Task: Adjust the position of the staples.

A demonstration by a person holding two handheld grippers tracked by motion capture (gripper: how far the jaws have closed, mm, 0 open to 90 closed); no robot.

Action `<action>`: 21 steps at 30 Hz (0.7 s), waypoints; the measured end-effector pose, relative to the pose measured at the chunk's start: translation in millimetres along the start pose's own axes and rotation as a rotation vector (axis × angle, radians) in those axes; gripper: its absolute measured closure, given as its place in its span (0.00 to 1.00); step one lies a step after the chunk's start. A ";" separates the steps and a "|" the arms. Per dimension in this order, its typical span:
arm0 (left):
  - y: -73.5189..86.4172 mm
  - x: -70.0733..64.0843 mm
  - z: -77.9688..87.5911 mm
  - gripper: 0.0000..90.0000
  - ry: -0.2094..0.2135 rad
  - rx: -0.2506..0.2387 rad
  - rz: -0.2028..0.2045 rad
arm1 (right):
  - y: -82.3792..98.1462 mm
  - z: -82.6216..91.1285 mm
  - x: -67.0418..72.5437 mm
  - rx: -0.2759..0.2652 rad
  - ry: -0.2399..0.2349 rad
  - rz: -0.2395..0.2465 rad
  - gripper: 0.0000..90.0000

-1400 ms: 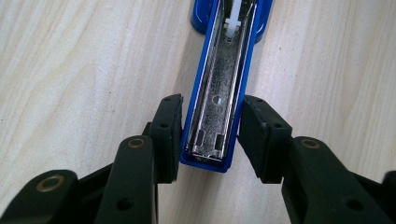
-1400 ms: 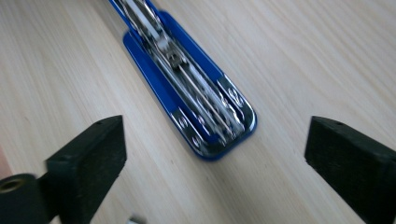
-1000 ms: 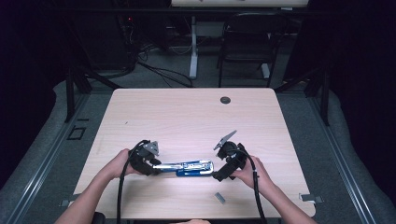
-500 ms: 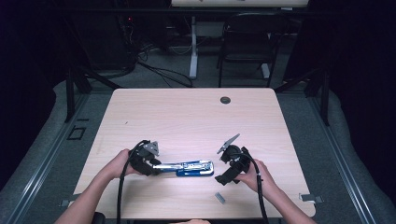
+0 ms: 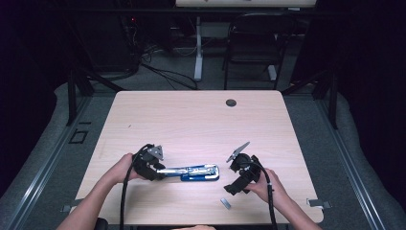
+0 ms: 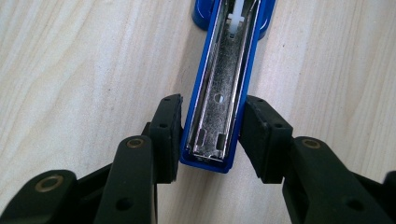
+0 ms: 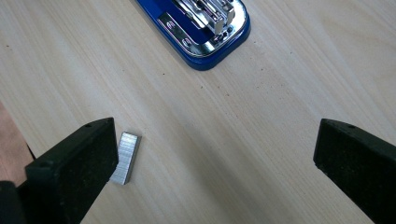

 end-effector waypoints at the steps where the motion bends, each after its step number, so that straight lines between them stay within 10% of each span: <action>1: 0.1 0.1 0.1 0.66 0.000 0.001 0.000 | 0.5 0.1 0.6 0.000 -0.002 -0.005 0.00; 11: -0.1 -0.4 0.2 0.66 0.000 0.010 -0.003 | 8.6 6.1 28.0 -0.036 0.000 -0.004 0.17; 21: 0.1 0.1 0.1 0.66 0.002 0.000 -0.007 | 11.4 -20.4 49.5 0.060 -0.031 0.053 0.48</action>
Point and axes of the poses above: each handheld gripper's, and its own axes: z roughly backward along the jaws, y roughly out of its underside, x roughly to its left, the point moved 6 cm from there along -z, roughly forward along the jaws, and after that the axes turned 6 degrees about -x, right-handed, at the moved point
